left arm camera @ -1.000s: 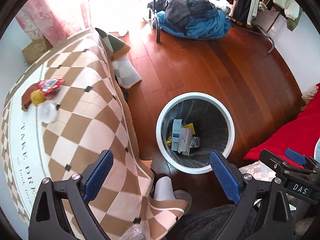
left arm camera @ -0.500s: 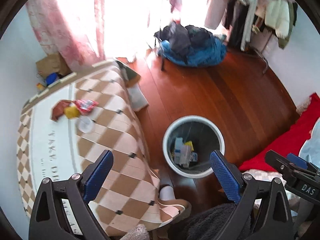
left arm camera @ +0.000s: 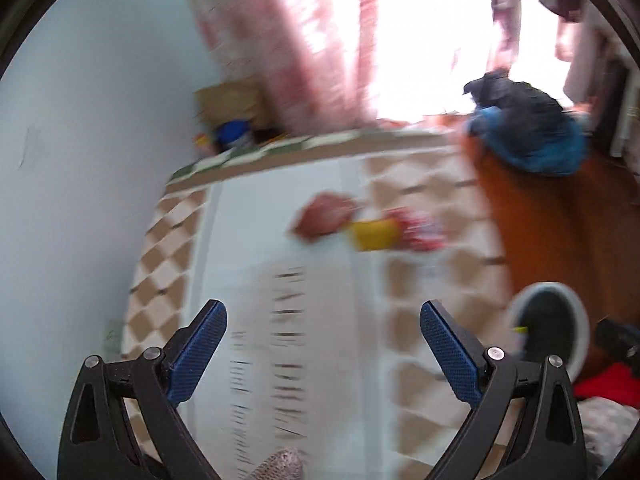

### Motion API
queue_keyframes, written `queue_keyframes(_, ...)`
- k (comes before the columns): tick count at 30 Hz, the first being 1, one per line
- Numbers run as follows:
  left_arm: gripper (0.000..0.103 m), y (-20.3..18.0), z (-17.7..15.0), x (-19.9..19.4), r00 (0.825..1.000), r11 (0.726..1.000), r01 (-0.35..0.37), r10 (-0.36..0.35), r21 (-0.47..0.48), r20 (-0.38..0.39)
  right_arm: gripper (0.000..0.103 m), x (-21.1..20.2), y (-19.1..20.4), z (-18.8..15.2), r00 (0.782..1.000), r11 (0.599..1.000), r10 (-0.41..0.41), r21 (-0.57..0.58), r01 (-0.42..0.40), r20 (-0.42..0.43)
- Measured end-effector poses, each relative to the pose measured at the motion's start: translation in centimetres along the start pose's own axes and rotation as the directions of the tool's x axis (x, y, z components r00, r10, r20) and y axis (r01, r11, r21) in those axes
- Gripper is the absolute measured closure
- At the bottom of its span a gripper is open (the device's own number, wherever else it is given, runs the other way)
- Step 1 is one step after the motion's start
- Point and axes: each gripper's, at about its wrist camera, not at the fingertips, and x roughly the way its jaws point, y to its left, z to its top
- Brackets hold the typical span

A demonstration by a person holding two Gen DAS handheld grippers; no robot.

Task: Collect trash
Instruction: 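Grasp the dark red snack bag with the left tool while the right tool grasps the clear cup, then carry the snack bag and clear cup over the white bin with both tools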

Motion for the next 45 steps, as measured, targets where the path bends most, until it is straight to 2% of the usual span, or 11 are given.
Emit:
queue_keyframes(3, 0.004, 3.2, -0.4, 4.8, 0.995, 0.997, -0.078, 0.078, 0.002, -0.059, 0.001, 5.3, 3.1, 1.3, 0.998, 1.0, 0.021, -0.01, -0.022, -0.059)
queue_keyframes(5, 0.004, 4.9, -0.1, 7.8, 0.991, 0.995, -0.095, 0.096, 0.009, -0.093, 0.014, 8.5, 4.9, 2.2, 0.996, 0.999, 0.022, -0.023, -0.025, -0.089)
queue_keyframes(6, 0.004, 5.6, 0.1, 8.8, 0.99, 0.995, -0.097, 0.097, 0.008, -0.102, 0.021, 10.2, 5.9, 2.6, 0.994, 0.999, 0.012, -0.034, -0.016, -0.105)
queue_keyframes(12, 0.005, 7.1, 1.9, 12.4, 0.993, 0.999, -0.04, 0.043, 0.036, -0.107, 0.022, 16.0, 9.7, 3.9, 0.987, 0.996, -0.032, -0.091, 0.019, -0.154)
queue_keyframes(14, 0.005, 6.3, 3.1, 13.1, 0.996, 0.997, -0.002, 0.009, 0.073, -0.088, 0.031, 17.0, 10.7, 3.7, 0.986, 0.993, -0.047, -0.117, 0.028, -0.161)
queue_keyframes(16, 0.005, 5.3, 4.0, 13.4, 0.996, 0.995, 0.035, -0.027, 0.092, -0.091, 0.059, 17.8, 11.3, 3.7, 0.983, 0.989, -0.067, -0.141, 0.043, -0.173)
queue_keyframes(23, 0.007, 1.8, 6.9, 16.2, 0.974, 0.967, 0.202, -0.181, 0.156, -0.138, 0.058, 17.5, 10.8, 3.6, 0.979, 0.981, -0.101, -0.179, 0.07, -0.174)
queue_keyframes(25, 0.018, 1.2, 7.4, 16.8, 0.968, 0.96, 0.226, -0.203, 0.163, -0.146, 0.058, 17.2, 10.3, 3.7, 0.978, 0.981, -0.108, -0.179, 0.075, -0.178)
queue_keyframes(27, 0.055, 1.1, 7.6, 17.5, 0.965, 0.959, 0.233, -0.208, 0.16, -0.16, 0.058, 17.0, 9.9, 3.9, 0.977, 0.979, -0.119, -0.187, 0.086, -0.178)
queue_keyframes(33, 0.076, 2.1, 6.9, 17.2, 0.954, 0.957, 0.268, -0.248, 0.109, -0.168, 0.058, 16.8, 9.7, 3.8, 0.977, 0.976, -0.12, -0.199, 0.084, -0.175)
queue_keyframes(45, 0.077, 6.6, 2.0, 9.7, 0.994, 0.994, 0.111, -0.111, 0.011, -0.02, 0.058, 13.5, 10.7, 0.8, 0.988, 0.975, -0.071, -0.218, 0.041, -0.135)
